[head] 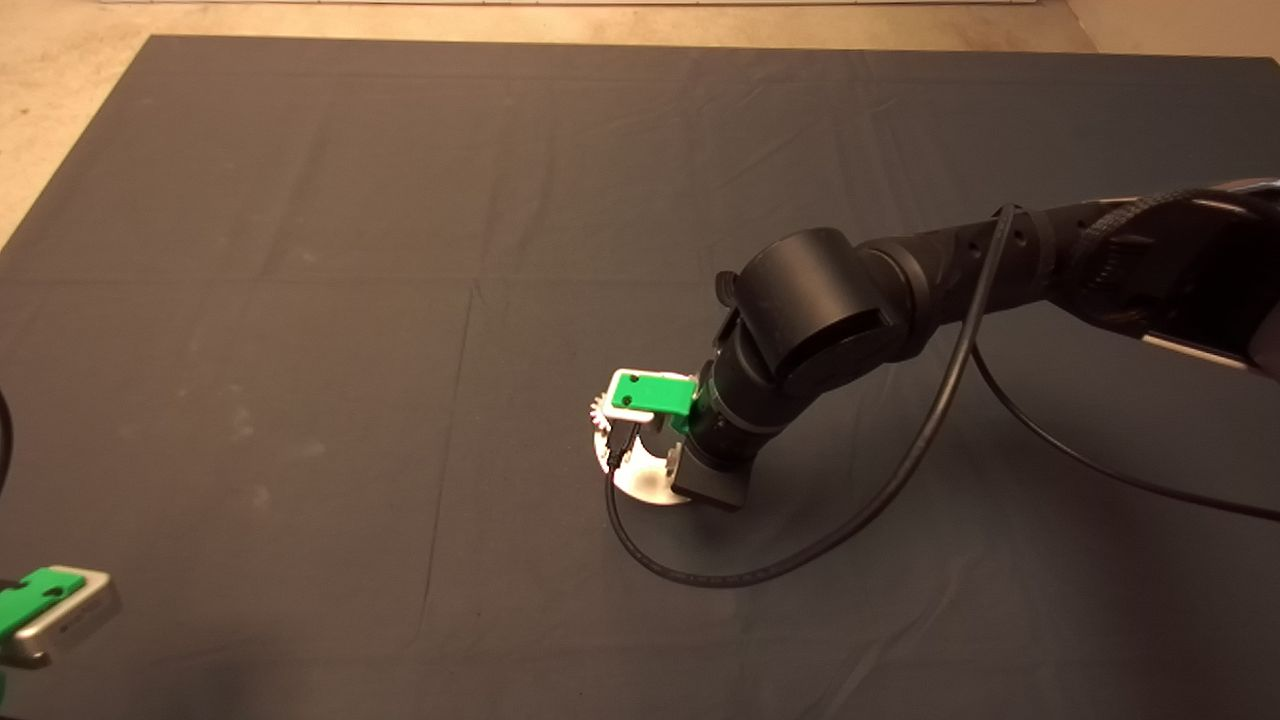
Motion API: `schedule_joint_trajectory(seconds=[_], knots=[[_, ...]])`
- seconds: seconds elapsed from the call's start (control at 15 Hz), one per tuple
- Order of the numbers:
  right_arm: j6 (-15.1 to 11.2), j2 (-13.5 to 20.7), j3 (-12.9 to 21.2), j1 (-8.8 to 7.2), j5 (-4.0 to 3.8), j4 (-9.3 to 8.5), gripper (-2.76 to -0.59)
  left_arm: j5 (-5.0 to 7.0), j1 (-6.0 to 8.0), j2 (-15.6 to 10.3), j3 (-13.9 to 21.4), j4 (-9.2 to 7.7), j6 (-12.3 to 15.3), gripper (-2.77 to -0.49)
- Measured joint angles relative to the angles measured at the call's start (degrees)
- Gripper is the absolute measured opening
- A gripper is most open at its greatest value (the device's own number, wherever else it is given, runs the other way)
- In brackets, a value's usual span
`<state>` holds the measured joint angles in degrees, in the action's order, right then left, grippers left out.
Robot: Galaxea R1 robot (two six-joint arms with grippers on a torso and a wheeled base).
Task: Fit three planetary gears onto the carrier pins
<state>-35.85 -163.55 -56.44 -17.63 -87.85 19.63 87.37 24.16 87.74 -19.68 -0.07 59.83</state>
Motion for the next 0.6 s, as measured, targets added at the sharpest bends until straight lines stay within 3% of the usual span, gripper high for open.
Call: schedule_joint_trajectory(seconds=[0.6], knots=[[0.0, -0.4, -0.1, 0.51, -0.09, 0.0, -2.31, 0.02, 0.01, 0.0, 0.0, 0.0, -0.2, -1.24]])
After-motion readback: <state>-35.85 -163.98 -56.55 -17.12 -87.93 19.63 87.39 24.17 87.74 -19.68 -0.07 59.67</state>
